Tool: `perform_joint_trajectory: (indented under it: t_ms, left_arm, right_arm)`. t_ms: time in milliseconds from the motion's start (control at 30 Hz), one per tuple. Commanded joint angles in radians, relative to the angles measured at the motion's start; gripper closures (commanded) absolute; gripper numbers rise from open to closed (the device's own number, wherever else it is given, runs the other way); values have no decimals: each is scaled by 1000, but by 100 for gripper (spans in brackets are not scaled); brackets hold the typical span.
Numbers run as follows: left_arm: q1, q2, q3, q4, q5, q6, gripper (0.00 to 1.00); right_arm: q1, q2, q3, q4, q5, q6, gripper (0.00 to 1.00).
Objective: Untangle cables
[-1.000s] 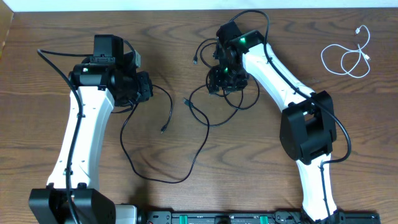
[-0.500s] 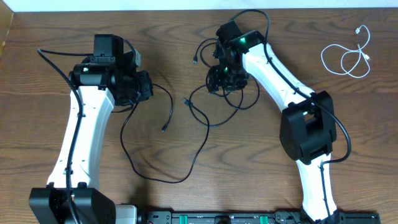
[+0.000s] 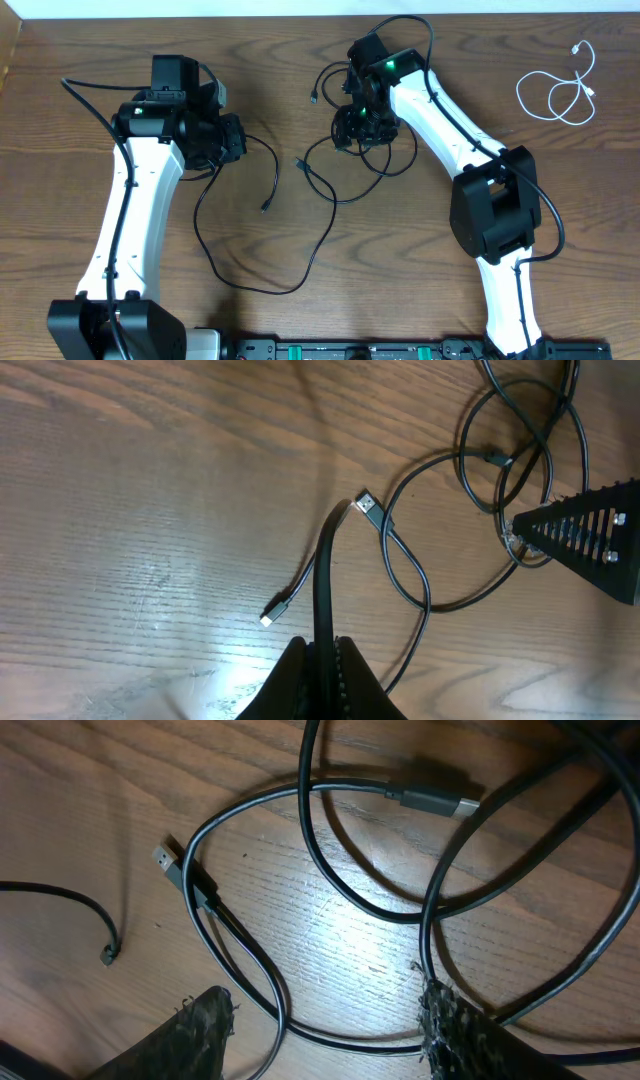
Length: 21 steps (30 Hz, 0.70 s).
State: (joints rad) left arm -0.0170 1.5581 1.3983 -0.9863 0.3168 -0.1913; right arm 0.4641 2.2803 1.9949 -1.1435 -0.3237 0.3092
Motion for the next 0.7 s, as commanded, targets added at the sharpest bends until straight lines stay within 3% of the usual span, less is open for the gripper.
perform_joint_trajectory:
  t_ms: [0, 333, 667]
  left_arm:
    - [-15, 11, -3, 2, 17, -37, 93]
    - [-138, 54, -24, 57, 11, -58, 92]
    - [-56, 101, -24, 58, -75, -76, 92]
  right_arm:
    - [2, -14, 0, 1, 5, -11, 41]
    - [16, -14, 0, -26, -26, -69, 42]
    - [98, -4, -2, -82, -16, -237, 44]
